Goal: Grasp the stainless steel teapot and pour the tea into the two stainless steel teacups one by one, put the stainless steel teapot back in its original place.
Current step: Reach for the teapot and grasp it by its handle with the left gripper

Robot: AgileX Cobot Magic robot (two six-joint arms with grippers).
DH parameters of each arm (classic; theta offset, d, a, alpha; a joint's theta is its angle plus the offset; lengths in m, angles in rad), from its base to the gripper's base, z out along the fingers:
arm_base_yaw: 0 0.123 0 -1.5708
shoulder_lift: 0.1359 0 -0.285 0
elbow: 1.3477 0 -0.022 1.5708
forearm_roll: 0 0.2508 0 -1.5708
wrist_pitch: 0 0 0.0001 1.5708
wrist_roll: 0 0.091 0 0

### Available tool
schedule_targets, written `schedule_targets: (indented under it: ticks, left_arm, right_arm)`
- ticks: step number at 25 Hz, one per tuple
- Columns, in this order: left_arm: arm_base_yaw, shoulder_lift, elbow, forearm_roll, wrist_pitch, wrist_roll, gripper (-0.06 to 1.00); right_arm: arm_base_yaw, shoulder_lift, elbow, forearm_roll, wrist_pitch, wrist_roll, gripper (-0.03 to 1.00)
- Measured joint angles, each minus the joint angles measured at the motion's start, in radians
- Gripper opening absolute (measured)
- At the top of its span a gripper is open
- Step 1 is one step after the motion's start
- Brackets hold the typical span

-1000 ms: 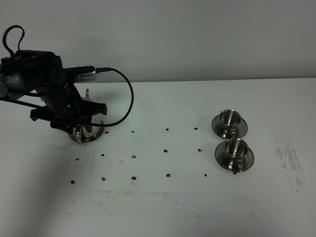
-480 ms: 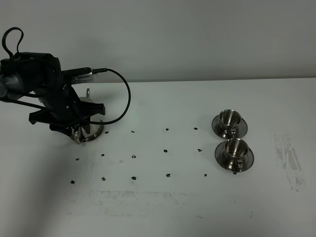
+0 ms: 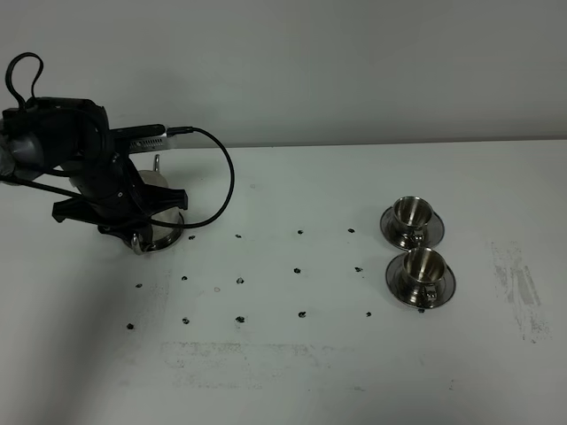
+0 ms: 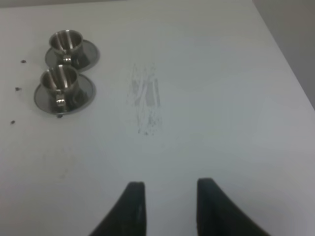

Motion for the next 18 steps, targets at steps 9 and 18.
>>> schedule_targets:
  ticks: [9,18]
  left_arm:
    - [0.0,-0.027,0.0,0.003,0.044,0.051,0.2]
    - [-0.002,-0.11,0.0,0.006,0.055,0.161,0.2]
  right_arm:
    - [0.0,0.0,0.0,0.0,0.0,0.0,0.24]
    - [0.0,0.0,0.0,0.0,0.0,0.0,0.24]
